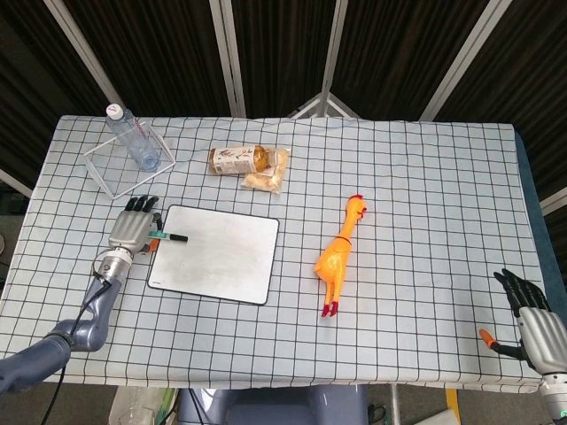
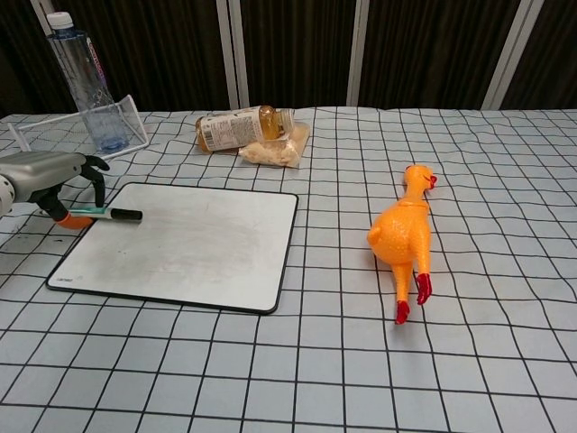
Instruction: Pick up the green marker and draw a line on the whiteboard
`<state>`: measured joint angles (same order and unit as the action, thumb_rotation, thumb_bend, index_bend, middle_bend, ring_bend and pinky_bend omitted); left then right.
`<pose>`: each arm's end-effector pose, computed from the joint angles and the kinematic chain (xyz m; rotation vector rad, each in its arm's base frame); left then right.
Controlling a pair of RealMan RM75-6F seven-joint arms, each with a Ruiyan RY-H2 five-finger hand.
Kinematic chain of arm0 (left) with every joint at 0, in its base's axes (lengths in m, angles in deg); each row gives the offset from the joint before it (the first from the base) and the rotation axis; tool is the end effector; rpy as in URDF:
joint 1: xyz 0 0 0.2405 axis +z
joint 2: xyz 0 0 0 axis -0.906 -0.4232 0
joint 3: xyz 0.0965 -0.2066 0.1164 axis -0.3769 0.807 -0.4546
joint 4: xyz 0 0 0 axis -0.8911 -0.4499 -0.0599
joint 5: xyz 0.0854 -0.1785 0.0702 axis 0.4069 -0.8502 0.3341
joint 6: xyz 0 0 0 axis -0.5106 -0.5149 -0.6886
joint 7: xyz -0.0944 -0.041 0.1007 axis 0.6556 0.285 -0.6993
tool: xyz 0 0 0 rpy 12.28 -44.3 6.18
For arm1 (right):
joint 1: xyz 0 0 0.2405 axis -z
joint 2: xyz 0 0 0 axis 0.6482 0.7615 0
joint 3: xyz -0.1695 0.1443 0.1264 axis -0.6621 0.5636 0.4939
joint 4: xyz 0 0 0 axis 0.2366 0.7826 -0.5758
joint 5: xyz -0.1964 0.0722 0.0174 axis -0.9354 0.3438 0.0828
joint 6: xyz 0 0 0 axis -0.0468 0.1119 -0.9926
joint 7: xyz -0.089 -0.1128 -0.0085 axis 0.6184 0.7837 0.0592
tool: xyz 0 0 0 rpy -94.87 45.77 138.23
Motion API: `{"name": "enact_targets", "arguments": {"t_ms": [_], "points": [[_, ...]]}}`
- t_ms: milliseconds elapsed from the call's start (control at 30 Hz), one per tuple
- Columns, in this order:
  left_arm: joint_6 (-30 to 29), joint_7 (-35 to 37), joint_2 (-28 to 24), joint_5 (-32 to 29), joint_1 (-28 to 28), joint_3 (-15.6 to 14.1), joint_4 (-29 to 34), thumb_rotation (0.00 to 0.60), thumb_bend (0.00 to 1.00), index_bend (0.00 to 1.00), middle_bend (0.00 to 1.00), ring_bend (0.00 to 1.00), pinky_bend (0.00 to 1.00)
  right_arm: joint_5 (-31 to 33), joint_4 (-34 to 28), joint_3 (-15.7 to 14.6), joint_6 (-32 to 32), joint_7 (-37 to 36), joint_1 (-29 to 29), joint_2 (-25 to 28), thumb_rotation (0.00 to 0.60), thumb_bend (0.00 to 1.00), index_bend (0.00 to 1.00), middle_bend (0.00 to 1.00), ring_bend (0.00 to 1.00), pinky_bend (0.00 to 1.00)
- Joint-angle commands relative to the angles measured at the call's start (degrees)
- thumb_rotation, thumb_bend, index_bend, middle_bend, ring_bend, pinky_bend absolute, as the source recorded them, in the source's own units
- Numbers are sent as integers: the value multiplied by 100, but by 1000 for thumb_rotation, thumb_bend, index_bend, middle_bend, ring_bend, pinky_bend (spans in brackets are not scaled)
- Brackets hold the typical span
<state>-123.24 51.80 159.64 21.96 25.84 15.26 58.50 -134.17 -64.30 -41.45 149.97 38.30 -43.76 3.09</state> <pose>-0.2723 0.3937 -0.0068 -1.6774 -0.9429 -0.6192 -0.3279 -0.1595 0.1704 1.3451 -1.2011 0.8839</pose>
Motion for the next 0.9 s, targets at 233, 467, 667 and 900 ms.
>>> {"name": "enact_targets", "arguments": {"t_ms": [233,467,667,900], "points": [[-124,176,12,19,29,30,91,600,528,607,124,0,0,-3,14,-6,1,-4,7,-8,600,265,0,0,0,0],[-331,450,-112,71,83,120,416,600,528,646,149,0,0,-11,10,-6,6,-12,8,-7,600,265,0,0,0,0],[-622,1128,-269,-29,151,512,1171,600,528,661,170,1,0,-13,-1,-11,11,-14,16,-1,600,266,0,0,0,0],[-771,2270,-504,-81,217,976,2375,600,528,661,176,2,4,-14,0,-7,0,-27,9,2,600,265,0,0,0,0]]}}
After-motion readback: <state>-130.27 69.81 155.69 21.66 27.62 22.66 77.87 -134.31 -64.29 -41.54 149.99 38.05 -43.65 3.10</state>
